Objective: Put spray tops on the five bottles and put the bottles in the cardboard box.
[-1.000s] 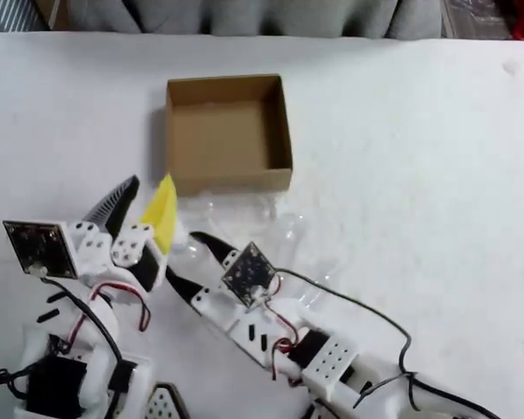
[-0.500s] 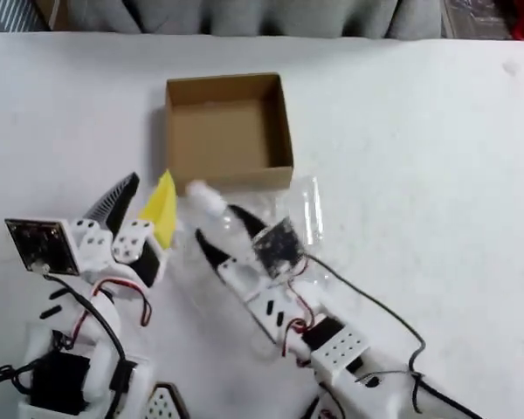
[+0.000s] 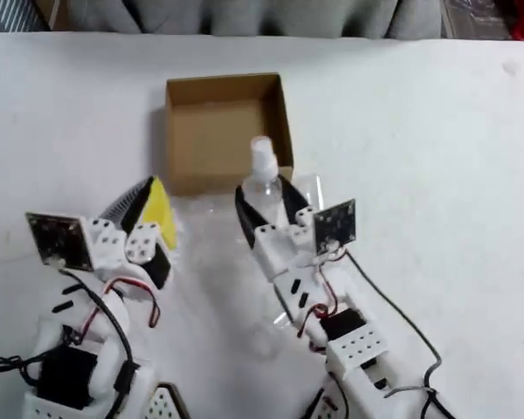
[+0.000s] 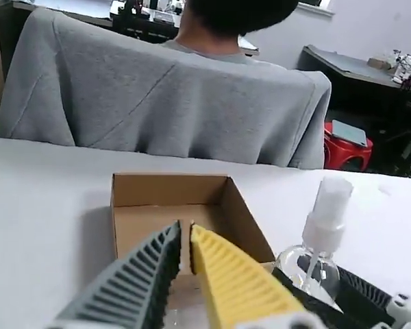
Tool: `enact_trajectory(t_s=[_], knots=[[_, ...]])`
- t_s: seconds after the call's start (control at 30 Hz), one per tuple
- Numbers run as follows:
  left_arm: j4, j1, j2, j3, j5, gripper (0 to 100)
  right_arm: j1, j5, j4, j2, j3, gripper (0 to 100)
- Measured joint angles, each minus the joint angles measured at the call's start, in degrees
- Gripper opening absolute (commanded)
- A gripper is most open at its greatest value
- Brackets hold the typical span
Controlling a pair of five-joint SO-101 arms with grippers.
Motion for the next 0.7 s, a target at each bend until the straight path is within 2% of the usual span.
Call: enact_trajectory(t_s=[0.13,0.2,0.27,0.37,0.5,0.7], knots=[[-1.23,2.55,0.26,2.29,-0.18,2,2.55,0.00,0.00,0.00,-1.49,1.5],[-1.93,5.01,0.26,3.69,-2.46,2,6.15,0.00,1.41,0.00,-4.66,1.5],[-2.20,9.05,0.09,5.98,-6.15,2,10.73,-0.97,5.36,0.00,-8.88,1.5],[-4.84,16.09,0.62,9.85,-8.70,2,14.95,-6.24,15.21,0.00,-15.21,1.5],[-10.37,22.59,0.00,15.38,-8.70,2,15.30,-10.29,24.88,0.09,-19.16,1.5],[-15.56,28.84,-0.09,20.84,-8.62,2,15.47,-14.07,25.76,0.09,-19.87,1.5]])
